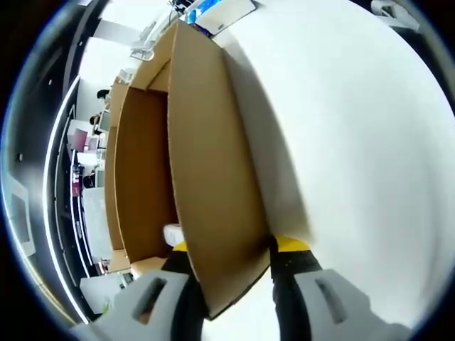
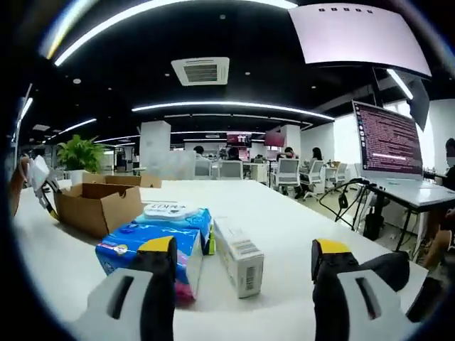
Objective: Operate the shoe box by opening the lid, removing the specified soft item, and placing it in the target area until the item is outside and the box remains undamaged.
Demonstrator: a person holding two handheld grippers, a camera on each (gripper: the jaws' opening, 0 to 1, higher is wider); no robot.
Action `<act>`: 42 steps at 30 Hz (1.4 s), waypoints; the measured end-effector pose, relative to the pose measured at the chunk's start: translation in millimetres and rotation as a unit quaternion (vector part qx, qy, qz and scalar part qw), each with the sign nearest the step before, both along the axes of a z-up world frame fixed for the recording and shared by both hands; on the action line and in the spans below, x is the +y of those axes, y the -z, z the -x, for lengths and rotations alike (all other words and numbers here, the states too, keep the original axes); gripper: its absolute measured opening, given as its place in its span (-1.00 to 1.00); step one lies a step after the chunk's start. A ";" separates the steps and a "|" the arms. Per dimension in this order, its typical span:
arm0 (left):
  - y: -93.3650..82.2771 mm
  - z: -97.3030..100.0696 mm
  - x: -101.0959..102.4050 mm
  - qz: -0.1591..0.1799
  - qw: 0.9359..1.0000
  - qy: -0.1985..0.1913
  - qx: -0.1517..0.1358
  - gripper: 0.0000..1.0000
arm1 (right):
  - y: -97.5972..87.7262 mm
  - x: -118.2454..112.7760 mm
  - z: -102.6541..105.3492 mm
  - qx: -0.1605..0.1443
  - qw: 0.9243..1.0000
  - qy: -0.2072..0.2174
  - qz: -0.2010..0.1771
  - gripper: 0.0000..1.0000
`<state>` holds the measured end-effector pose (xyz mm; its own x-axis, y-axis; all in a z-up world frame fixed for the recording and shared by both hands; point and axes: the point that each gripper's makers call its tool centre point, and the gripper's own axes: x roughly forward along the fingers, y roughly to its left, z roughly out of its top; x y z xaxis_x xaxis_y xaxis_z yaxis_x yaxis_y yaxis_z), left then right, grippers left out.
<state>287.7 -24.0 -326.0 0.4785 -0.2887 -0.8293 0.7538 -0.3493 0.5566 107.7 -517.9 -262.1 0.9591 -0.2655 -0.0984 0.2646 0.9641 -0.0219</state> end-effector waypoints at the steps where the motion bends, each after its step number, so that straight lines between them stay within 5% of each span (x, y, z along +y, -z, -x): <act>1: -0.1 0.0 0.0 0.000 1.000 0.000 0.000 -0.35 | 3.2 0.1 -1.8 0.005 1.000 0.002 0.002 0.57; 14: -0.2 0.7 -0.1 0.000 1.000 0.002 0.000 -0.34 | 30.6 -4.8 -19.7 0.032 0.999 -0.012 -0.001 0.31; 31: -0.2 0.8 -0.1 -0.001 1.000 0.002 -0.001 -0.34 | 30.4 -2.2 -22.1 0.027 0.999 -0.033 -0.002 -0.24; 42: 0.0 0.4 -0.1 -0.001 1.000 0.001 -0.002 -0.34 | 30.7 5.9 -22.3 0.026 0.999 -0.047 -0.001 -0.37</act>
<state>287.3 -24.1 -325.9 0.4814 -0.2877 -0.8280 0.7506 -0.3526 0.5589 130.1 -512.0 -292.8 0.9734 -0.1742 -0.1486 0.1715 0.9847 -0.0305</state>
